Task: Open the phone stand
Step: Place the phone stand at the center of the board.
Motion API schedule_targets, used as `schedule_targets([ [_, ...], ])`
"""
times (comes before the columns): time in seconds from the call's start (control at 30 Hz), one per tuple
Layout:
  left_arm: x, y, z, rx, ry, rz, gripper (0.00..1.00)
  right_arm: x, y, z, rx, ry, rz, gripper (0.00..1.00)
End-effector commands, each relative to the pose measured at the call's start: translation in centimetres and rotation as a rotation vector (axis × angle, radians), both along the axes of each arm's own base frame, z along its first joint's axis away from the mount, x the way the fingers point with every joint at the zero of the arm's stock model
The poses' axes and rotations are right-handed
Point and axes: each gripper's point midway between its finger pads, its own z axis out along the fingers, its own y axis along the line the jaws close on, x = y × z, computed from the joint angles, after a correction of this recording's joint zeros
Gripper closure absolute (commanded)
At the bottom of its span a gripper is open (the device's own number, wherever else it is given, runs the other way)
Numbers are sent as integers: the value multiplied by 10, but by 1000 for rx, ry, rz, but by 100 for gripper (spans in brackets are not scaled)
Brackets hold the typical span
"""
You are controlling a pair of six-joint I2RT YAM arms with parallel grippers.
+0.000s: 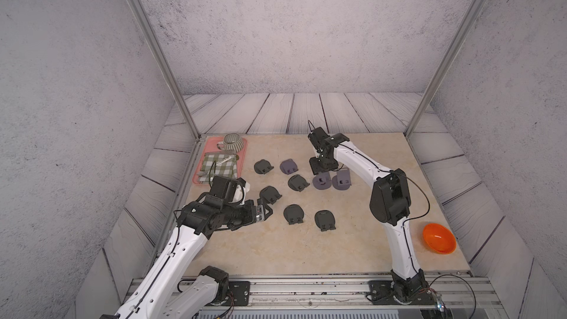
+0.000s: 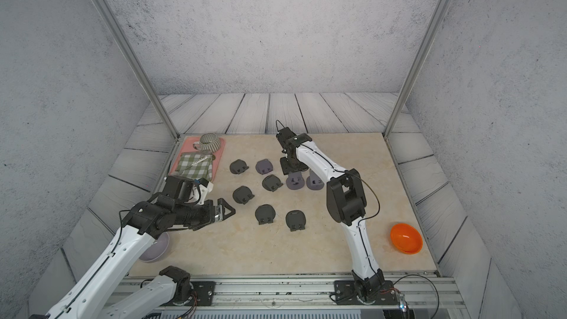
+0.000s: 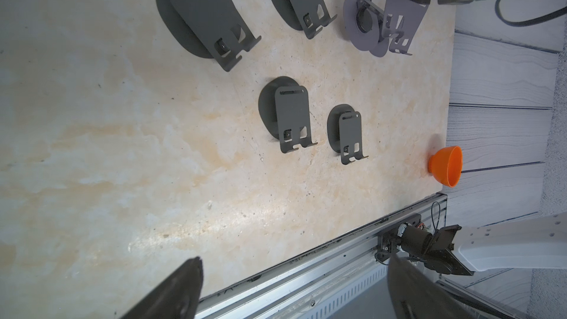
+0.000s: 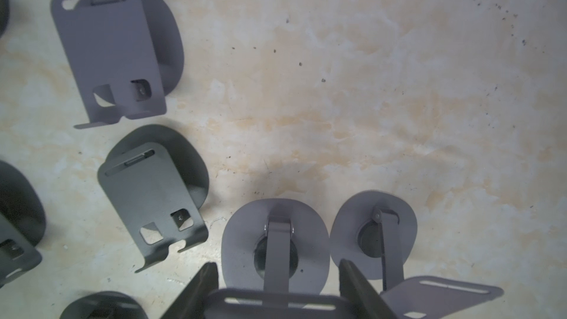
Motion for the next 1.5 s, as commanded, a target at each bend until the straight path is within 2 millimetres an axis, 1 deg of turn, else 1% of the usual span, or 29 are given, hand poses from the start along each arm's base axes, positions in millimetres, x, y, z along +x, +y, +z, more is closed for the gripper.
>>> schedule_targets([
  [0.0,-2,2,-4,3,7,5,2,8,2,0,33,-2,-20,44],
  [0.2,-7,4,-9,-2,18,17,2,10,4,-11,48,24,-27,43],
  [0.3,-9,5,-10,-4,19,21,2,10,4,-15,50,34,-32,40],
  [0.53,-12,6,-11,-9,16,31,2,9,2,-18,46,42,-34,28],
  [0.63,-13,7,-11,-12,14,35,2,8,1,-16,47,40,-31,16],
  [0.7,-14,7,-11,-13,13,40,2,8,2,-14,48,38,-28,3],
  [0.73,-14,7,-11,-16,13,42,2,8,2,-11,50,33,-26,1],
  [0.9,-15,8,-10,-23,8,51,2,7,1,4,59,11,-19,1],
  [1.2,-21,10,-9,-45,4,66,2,0,-2,51,97,-60,-16,1],
  [1.33,-27,10,-13,-63,12,77,2,-10,-5,70,111,-86,-11,1],
  [1.47,-31,10,-15,-82,12,86,2,-29,-8,82,113,-89,5,1],
])
